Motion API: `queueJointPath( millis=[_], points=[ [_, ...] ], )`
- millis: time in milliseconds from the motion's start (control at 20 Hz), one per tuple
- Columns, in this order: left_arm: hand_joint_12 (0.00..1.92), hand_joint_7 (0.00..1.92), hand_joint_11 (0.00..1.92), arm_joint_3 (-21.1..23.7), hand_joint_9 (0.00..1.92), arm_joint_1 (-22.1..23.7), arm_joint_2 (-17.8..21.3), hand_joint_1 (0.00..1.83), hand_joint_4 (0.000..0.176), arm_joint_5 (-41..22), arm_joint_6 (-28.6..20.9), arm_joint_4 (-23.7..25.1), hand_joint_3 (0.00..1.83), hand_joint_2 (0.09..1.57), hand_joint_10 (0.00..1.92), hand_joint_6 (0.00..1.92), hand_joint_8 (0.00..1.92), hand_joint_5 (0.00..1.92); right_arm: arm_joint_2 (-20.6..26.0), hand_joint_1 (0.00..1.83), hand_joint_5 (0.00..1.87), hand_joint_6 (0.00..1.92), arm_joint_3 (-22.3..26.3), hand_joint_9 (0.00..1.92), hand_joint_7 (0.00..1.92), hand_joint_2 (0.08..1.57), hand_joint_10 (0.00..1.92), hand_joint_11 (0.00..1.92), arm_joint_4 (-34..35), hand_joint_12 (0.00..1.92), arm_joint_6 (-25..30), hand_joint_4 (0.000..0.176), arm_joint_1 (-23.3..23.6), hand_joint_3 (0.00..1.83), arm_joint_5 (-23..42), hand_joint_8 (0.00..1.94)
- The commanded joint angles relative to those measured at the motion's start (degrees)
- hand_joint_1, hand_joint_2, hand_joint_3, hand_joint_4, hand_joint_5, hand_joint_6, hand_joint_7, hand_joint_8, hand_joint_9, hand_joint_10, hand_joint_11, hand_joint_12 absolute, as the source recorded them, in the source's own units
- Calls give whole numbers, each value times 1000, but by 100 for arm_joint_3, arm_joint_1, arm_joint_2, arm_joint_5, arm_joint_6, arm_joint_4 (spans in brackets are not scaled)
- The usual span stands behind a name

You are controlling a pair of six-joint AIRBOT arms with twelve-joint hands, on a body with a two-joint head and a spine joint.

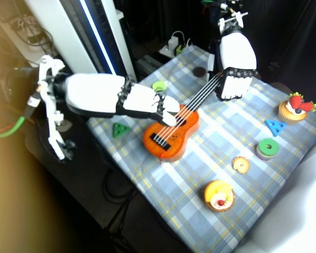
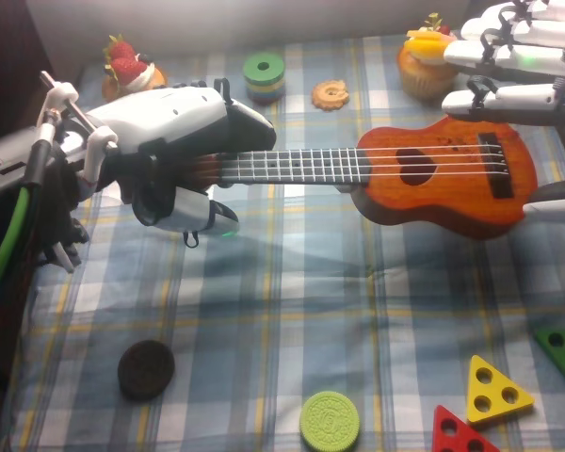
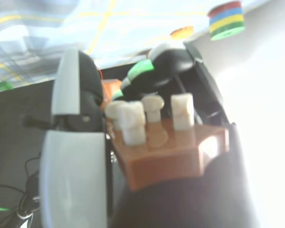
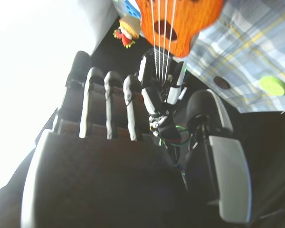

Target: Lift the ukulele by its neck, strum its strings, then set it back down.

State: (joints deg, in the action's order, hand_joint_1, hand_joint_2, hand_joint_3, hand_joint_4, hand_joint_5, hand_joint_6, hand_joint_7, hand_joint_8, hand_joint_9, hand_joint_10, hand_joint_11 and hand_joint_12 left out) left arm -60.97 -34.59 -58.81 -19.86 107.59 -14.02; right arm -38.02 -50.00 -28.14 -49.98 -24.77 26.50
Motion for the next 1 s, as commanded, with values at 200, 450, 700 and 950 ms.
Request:
queueJointPath(
  millis=[200, 450, 700, 950],
  points=[
    [1921, 743, 881, 30, 895, 51, 44, 1510, 0, -750, -40, 53, 1, 1126, 1921, 1921, 1921, 663, -14, 473, 621, 52, -2, 0, 57, 1287, 0, 0, 117, 0, -184, 0, 131, 0, 297, 8],
    [1921, 741, 851, 98, 877, 50, 73, 1520, 0, -814, -38, 101, 0, 1124, 1921, 1921, 1921, 674, -126, 417, 590, 17, -13, 0, 1, 1281, 0, 0, -3, 0, -279, 0, 231, 0, 114, 0],
    [1921, 735, 866, 138, 882, 50, 91, 1526, 0, -888, -84, 158, 0, 1120, 1921, 1921, 1921, 659, -228, 250, 406, 1, -31, 0, 0, 1216, 0, 0, -132, 0, -289, 0, 296, 0, -18, 0],
    [1921, 714, 876, 154, 895, 47, 116, 1503, 0, -946, -115, 174, 5, 1138, 1921, 1921, 1921, 580, -267, 201, 585, 15, -26, 0, 2, 1263, 0, 0, -448, 156, 40, 0, 296, 0, -64, 1]
  ],
)
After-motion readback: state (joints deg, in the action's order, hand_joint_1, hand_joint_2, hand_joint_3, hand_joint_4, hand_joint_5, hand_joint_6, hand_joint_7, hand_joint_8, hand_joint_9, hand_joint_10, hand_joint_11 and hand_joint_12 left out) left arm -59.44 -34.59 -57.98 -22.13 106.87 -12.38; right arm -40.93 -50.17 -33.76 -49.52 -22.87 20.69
